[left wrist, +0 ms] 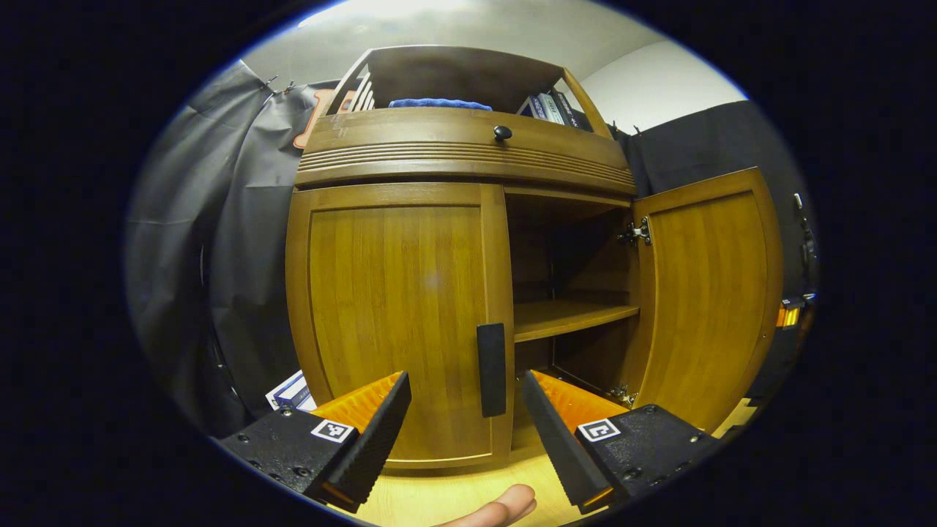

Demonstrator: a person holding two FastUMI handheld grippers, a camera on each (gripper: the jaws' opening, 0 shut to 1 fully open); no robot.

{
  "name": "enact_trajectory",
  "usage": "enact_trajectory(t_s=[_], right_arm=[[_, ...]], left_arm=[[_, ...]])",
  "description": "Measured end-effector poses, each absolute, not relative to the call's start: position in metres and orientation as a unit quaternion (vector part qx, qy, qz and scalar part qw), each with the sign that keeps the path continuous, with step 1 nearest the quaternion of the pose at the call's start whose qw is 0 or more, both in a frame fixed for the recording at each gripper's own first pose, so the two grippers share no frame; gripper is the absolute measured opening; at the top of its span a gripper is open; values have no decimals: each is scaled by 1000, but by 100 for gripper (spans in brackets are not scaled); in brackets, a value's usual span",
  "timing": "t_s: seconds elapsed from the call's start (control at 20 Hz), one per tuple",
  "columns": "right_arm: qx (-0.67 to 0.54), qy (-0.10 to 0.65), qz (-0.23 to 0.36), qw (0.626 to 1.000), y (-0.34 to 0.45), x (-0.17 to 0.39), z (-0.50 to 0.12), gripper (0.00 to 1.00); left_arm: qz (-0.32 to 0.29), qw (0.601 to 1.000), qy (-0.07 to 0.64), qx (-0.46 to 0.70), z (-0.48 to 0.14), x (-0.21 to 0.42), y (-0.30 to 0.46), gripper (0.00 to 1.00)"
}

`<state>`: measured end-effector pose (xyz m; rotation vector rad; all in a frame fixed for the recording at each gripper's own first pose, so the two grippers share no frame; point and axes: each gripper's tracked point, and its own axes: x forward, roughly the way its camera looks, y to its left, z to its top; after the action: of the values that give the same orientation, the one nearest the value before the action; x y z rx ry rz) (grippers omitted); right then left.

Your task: Open the right door of the double-door shoe cabinet with the right hand, and open the left door with the left hand.

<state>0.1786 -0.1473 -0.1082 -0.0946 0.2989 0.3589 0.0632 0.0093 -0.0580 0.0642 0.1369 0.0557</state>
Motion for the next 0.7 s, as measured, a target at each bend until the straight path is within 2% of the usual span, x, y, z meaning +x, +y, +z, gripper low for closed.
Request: enact_trajectory(t_s=[0.05, 0.35, 0.45, 0.5, 0.6, 0.7], right_arm=[[-52, 150, 176, 971, -147, 177, -108, 1], [-27, 136, 165, 976, -157, 161, -94, 1], [1, 117, 149, 982, -168, 149, -79, 10], [5, 107, 136, 985, -176, 146, -73, 21], [10, 85, 106, 991, -183, 135, -55, 32], [18, 65, 94, 993, -173, 119, -38, 58]], left_arm=[[25, 997, 65, 32, -56, 64, 9, 95], [25, 997, 60, 29, -57, 71, 11, 92], [27, 997, 62, 24, -62, 76, 11, 92], [25, 997, 63, 22, -65, 80, 9, 92], [24, 997, 66, 22, -71, 87, 7, 92], [29, 998, 51, 21, -71, 98, 8, 94]])
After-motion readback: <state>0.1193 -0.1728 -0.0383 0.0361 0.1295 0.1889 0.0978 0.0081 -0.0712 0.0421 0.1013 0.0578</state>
